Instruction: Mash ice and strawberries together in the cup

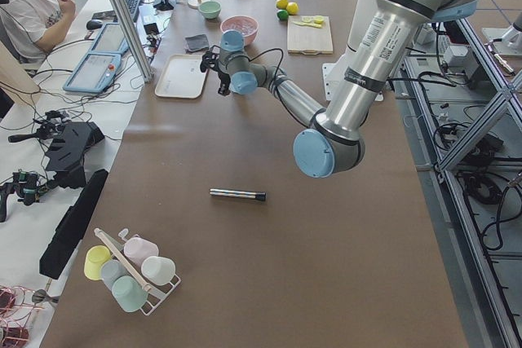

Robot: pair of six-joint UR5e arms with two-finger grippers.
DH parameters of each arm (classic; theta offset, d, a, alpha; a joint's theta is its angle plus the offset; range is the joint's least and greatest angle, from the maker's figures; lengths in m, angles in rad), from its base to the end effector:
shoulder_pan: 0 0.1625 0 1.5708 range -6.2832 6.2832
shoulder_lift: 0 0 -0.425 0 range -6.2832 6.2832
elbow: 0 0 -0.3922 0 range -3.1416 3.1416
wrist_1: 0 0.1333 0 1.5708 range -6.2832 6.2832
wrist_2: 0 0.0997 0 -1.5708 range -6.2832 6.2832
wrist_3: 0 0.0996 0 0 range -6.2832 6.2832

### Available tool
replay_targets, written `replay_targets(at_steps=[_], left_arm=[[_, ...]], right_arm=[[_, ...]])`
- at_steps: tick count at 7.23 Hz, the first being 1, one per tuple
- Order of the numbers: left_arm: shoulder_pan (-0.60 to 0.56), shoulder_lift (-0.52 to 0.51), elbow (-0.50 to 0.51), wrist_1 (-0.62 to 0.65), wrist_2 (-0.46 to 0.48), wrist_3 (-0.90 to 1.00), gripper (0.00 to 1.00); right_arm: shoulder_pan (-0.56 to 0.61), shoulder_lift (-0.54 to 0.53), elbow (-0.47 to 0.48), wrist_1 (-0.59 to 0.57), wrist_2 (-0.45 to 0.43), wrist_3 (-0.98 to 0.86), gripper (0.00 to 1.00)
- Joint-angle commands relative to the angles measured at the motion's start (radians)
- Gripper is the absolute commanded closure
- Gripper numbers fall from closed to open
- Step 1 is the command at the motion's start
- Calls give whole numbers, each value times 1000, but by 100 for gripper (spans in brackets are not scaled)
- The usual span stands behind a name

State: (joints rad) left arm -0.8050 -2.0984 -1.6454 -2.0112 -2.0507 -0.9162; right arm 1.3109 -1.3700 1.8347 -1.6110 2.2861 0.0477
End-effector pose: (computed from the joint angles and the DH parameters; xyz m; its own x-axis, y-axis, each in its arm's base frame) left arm 0.3971 -0.5390 0.2660 0.4981 0.2612 -0.8268 0.0753 0.9369 0.3413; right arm -0.0775 -0.5559 0.4306 0.6705 -0.4125 0.6166 0.2024 0.9013 0.3829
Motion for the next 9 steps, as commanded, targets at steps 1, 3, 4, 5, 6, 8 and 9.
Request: replay_targets(at_steps=[1,3,4,5,6,8,9], left_arm=[[50,-89,1,21,7,-77,100],[90,-169,-4,115,62,-101,100],[124,-169,-1,115,82,-99,100],[128,-170,6,115,90,-96,100],[139,-176,6,115,119,-90,100],[139,-178,33,111,121,-85,100],[157,-180,56,88,170,-84,100]], right_arm=[[85,-57,-58,-1,3,-197,1],[149,-95,-113,-1,7,-328,1],[172,-128,-126,15,12,-382,1],[180,-168,-129,63,12,-387,1],[188,-181,-149,124,12,-385,1],[188,-182,-156,134,13,-385,1],[188,-182,-158,134,13,-387,1]])
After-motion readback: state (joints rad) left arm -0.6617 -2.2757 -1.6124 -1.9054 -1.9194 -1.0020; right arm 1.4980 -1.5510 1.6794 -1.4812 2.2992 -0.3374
